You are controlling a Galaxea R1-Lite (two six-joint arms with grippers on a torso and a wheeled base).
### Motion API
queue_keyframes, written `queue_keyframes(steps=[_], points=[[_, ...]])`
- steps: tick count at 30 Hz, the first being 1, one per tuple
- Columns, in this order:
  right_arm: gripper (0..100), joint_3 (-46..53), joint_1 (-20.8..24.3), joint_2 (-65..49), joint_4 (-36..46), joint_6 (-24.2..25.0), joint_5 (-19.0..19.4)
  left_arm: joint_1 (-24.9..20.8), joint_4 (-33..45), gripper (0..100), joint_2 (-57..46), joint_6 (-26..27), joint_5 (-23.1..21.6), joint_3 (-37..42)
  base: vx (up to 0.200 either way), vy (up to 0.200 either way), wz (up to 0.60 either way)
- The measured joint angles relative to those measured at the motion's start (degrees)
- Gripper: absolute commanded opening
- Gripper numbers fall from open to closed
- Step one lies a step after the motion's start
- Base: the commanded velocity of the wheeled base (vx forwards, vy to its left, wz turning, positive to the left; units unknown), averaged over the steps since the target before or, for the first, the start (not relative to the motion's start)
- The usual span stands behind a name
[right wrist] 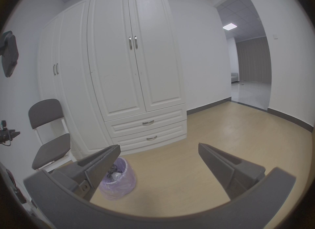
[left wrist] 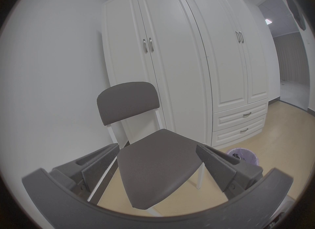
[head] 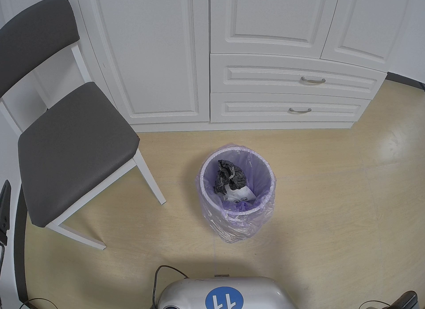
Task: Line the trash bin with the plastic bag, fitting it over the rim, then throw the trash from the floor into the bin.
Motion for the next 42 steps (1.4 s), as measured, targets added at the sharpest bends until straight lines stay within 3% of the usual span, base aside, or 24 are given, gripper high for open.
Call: queue_keyframes(steps=[8,17,26,30,38,42], points=[[100,-0.6,-4.1,-3.0,0.9,-0.2,1.8,0.8,6.1,100,-4.9,0.0,-0.1,-1.9,0.0,0.0,0.0],[100,-1.2,-4.9,-4.2,-0.7,-0.5,-1.8,3.6,13.7,100,-10.9,0.1,-0.1,-7.9,0.0,0.0,0.0],[100,-2.3,-4.9,-4.4,-13.0,-4.6,-2.0,6.2,28.3,100,-19.8,0.1,-0.5,-14.1,0.0,0.0,0.0],[100,-4.3,-4.9,-4.4,-14.6,-6.8,-1.9,6.6,34.6,100,-24.0,-0.2,-1.2,-16.1,0.0,0.0,0.0],[100,-9.3,-4.9,-4.4,-15.2,-10.8,-1.5,7.2,36.3,100,-27.9,-9.7,-1.8,-16.2,0.0,0.0,0.0],[100,-11.5,-5.0,-4.4,-15.0,-14.8,0.0,7.3,35.7,100,-28.4,-11.0,-2.1,-13.2,0.0,0.0,0.0]])
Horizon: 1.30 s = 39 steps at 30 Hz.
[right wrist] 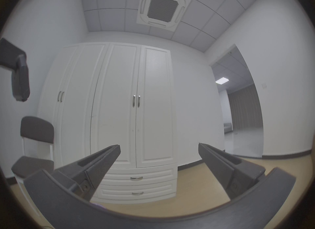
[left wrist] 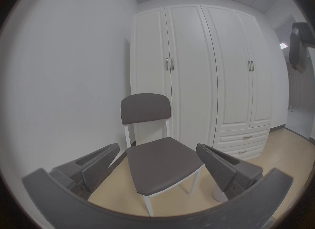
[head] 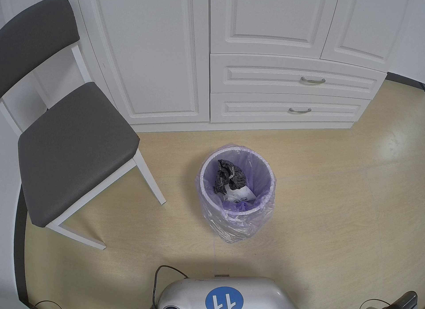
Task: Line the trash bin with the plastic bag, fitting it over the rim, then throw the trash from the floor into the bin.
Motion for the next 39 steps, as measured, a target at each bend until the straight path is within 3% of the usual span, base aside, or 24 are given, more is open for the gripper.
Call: queue_keyframes(steps=[5,12,25,34,39], points=[[100,-1.7,-0.1,0.0,-0.1,-5.2,1.0,0.0,-6.6,100,-0.3,0.1,-0.3,5.7,0.0,0.0,0.0],[100,0.0,-0.3,0.2,0.0,-5.6,2.7,0.0,-17.4,100,-0.4,0.8,-4.5,14.6,0.0,0.0,0.0],[100,9.3,0.0,0.1,-0.5,-3.2,2.3,0.0,-18.9,100,-0.4,1.0,-5.6,20.5,0.0,0.0,0.0],[100,12.1,0.0,0.1,-1.0,0.1,-0.8,0.0,-21.0,100,-0.4,1.0,-5.7,23.0,0.0,0.0,0.0],[100,14.9,0.0,0.1,-6.2,-0.3,-1.8,0.0,-21.2,100,-0.4,1.0,-5.7,23.6,0.0,0.0,0.0]])
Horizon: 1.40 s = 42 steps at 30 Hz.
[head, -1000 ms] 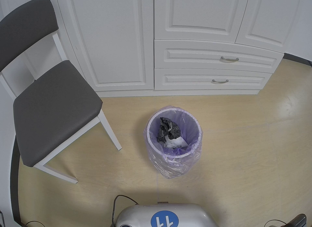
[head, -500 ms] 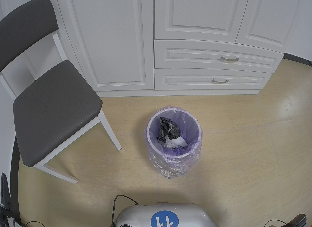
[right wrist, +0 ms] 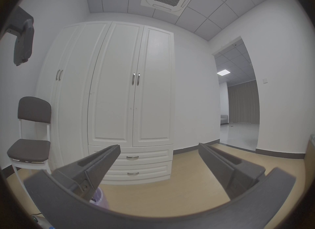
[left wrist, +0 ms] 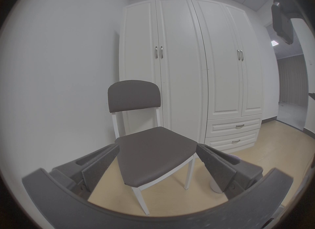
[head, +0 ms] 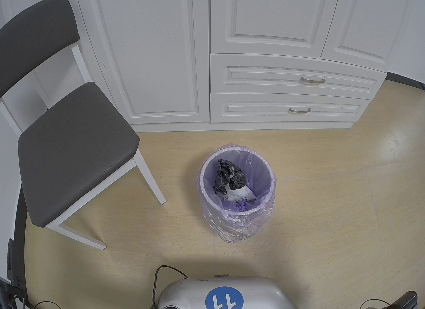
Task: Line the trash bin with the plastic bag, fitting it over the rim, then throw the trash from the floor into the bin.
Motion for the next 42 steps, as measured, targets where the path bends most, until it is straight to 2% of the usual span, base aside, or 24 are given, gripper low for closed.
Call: queue_keyframes(steps=[6,11,20,30,39,42], points=[[100,2.3,0.0,0.0,-3.0,-0.1,0.1,0.0,0.0,100,0.0,0.0,0.0,0.1,0.0,0.0,0.0],[100,2.5,0.0,0.0,-1.9,2.9,1.0,0.0,0.0,100,0.0,0.1,0.0,0.2,0.0,0.0,0.0],[100,2.6,0.0,0.0,-1.1,4.3,-1.0,0.0,0.0,100,0.1,0.0,0.0,0.2,0.0,0.0,0.0],[100,2.6,0.0,0.0,8.9,4.7,5.7,0.0,3.1,100,0.1,-0.4,-0.1,0.1,0.0,0.0,0.0],[100,2.6,0.0,0.0,17.7,2.5,8.1,0.0,7.9,100,0.1,-0.3,0.0,0.1,0.0,0.0,0.0],[100,2.6,0.0,0.0,20.3,2.2,10.0,0.0,9.3,100,0.1,-0.3,0.0,0.1,0.0,0.0,0.0]])
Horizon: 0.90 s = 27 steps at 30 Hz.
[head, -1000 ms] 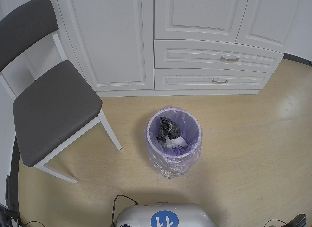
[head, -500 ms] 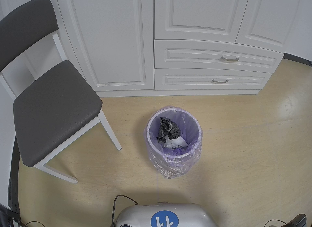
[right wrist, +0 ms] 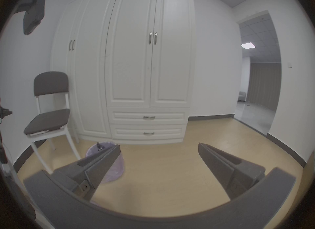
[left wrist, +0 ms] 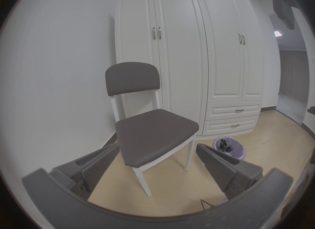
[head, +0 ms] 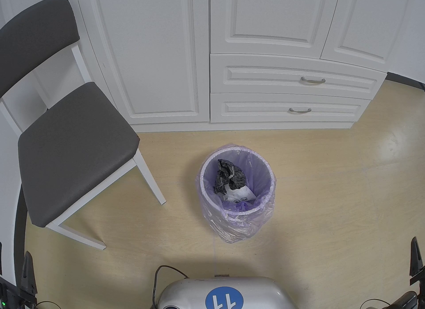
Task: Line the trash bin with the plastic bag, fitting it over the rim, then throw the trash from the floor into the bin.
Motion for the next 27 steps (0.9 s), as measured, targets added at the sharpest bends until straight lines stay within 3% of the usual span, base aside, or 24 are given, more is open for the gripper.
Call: queue_keyframes(steps=[8,27], points=[[100,0.0,0.0,0.0,6.5,0.4,1.5,0.0,1.9,100,0.0,0.0,0.0,0.0,0.0,0.0,0.0],[100,0.0,-0.1,0.0,7.3,-0.1,4.6,0.0,3.3,100,0.0,-0.2,-0.1,0.0,0.0,0.0,0.0]])
